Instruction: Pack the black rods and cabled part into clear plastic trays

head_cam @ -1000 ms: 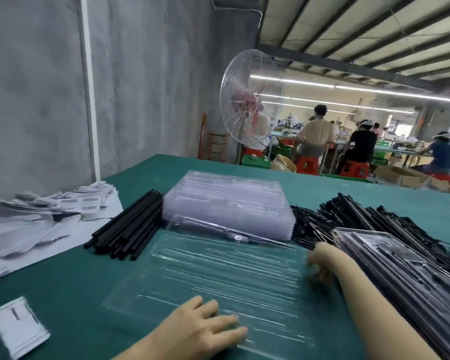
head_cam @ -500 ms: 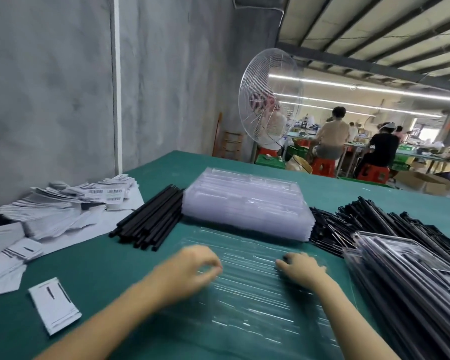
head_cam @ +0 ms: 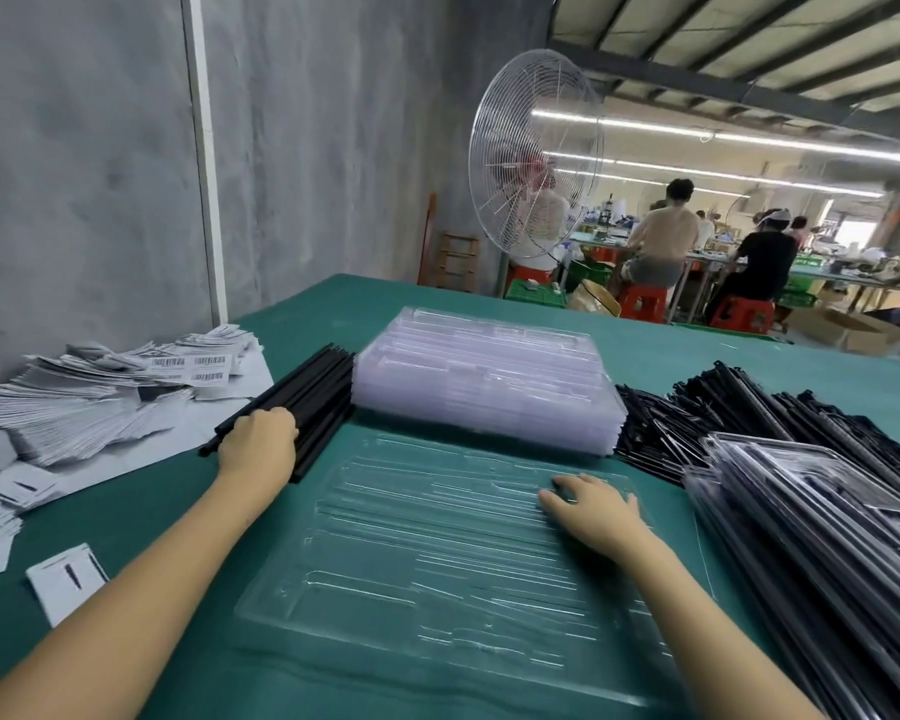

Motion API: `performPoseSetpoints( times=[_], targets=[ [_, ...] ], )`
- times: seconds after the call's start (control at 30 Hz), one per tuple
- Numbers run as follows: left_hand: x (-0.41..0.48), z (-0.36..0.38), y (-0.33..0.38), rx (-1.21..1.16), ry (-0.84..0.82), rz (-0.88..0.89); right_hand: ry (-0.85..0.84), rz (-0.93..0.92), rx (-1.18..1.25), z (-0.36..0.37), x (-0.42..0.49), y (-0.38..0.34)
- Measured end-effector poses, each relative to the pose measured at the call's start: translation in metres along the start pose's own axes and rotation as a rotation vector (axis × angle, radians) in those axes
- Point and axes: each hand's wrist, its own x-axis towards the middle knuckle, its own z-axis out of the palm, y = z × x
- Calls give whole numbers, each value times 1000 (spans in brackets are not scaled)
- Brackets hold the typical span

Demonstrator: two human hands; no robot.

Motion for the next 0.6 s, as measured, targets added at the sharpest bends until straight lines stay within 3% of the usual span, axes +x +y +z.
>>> performPoseSetpoints(
  times=[0.13, 0.3, 0.4, 0.47, 0.53, 0.6],
  targets=[
    [-3, -9, 5, -51, -49, -91, 16, 14, 17, -1, 2, 5],
    [-6, -35, -18, -221, 104, -128, 47, 12, 86, -6, 3, 4],
    [-18, -48, -29, -250, 283, 27, 163, 56, 523, -23, 4, 2],
    [-31, -55, -18, -430, 308, 110, 281, 137, 886, -39, 2, 3],
    [-37, -55, 0, -713, 164, 204, 239, 199, 1237, -52, -5, 3],
    [-38, -45, 13, -870, -60, 316, 88, 176, 1542, -58, -14, 5]
  ],
)
